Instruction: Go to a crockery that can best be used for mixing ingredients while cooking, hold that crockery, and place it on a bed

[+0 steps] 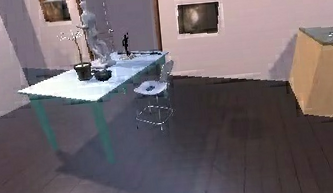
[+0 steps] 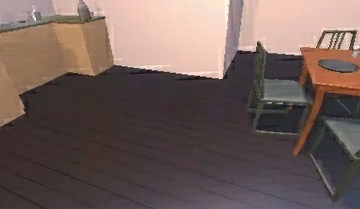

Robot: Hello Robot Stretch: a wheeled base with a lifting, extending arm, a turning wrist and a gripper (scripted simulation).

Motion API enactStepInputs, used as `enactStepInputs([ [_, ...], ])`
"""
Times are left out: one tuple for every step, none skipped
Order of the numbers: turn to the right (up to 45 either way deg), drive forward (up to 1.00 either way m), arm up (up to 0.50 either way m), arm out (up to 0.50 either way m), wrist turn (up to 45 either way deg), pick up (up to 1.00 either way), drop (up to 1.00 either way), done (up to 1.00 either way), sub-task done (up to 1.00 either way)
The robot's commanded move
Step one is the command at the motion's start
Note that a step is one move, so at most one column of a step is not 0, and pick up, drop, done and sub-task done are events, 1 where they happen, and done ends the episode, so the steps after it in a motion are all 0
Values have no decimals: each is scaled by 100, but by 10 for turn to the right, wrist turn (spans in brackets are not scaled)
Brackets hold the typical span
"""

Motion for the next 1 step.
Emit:
enactStepInputs([
  [0,100,0,0,0,0,0,0,0],
])
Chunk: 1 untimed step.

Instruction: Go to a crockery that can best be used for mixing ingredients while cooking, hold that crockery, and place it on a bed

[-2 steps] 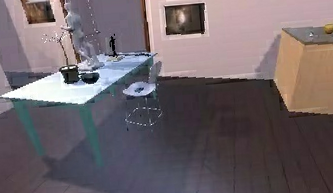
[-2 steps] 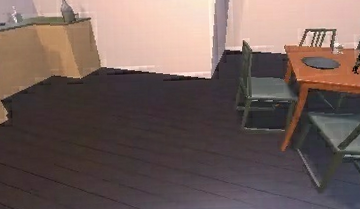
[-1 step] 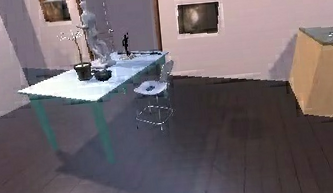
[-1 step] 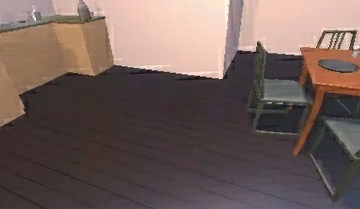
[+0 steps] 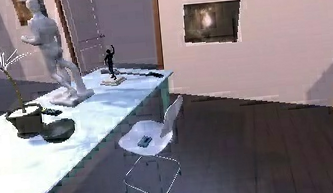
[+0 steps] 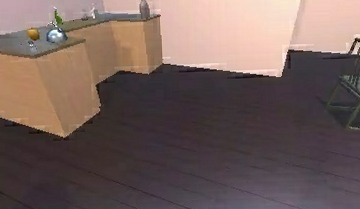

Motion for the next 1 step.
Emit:
enactStepInputs([
  [-60,0,0,0,0,0,0,0,0],
])
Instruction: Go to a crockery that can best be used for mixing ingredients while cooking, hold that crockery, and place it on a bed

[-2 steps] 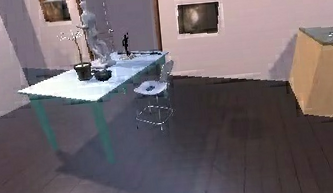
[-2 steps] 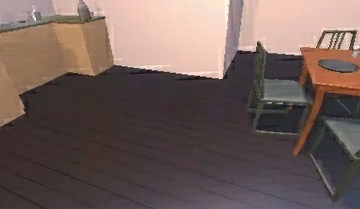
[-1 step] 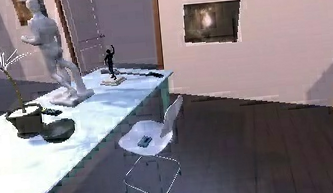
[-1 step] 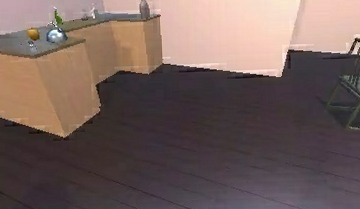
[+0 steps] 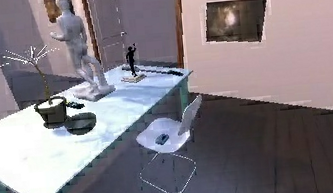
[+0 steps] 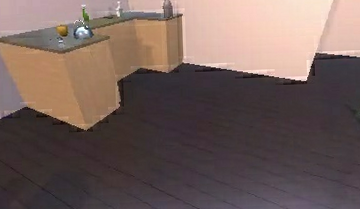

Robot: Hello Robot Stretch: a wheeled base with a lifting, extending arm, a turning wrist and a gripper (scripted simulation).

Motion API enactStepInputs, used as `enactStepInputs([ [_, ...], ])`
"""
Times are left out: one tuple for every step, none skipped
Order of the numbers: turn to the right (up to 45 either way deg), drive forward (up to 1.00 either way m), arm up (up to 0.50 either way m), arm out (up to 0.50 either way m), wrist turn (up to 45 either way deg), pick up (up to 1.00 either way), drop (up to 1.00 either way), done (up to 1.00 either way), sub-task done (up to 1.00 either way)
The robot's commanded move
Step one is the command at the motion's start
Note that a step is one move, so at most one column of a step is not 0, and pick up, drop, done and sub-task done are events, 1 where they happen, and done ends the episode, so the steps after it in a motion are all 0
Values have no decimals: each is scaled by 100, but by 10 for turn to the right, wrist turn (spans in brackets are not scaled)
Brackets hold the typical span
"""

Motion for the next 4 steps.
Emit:
enactStepInputs([
  [0,25,0,0,0,0,0,0,0],
  [-450,0,0,0,0,0,0,0,0],
  [-450,0,0,0,0,0,0,0,0],
  [-300,0,0,0,0,0,0,0,0],
])
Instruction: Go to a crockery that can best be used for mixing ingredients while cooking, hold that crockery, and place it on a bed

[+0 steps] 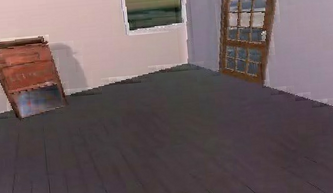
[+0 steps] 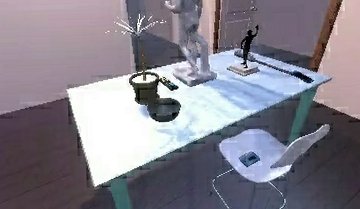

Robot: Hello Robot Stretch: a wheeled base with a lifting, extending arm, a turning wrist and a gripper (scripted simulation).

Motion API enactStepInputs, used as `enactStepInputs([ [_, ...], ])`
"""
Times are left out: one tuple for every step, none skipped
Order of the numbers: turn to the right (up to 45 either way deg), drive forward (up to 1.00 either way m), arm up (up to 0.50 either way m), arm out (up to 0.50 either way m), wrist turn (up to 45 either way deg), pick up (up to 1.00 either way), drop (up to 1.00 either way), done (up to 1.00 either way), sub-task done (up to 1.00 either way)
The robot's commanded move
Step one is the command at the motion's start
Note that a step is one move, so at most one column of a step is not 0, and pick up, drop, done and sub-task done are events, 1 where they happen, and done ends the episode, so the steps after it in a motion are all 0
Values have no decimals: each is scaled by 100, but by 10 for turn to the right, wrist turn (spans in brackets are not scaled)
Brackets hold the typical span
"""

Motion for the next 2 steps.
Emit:
enactStepInputs([
  [450,0,0,0,0,0,0,0,0],
  [60,0,0,0,0,0,0,0,0],
])
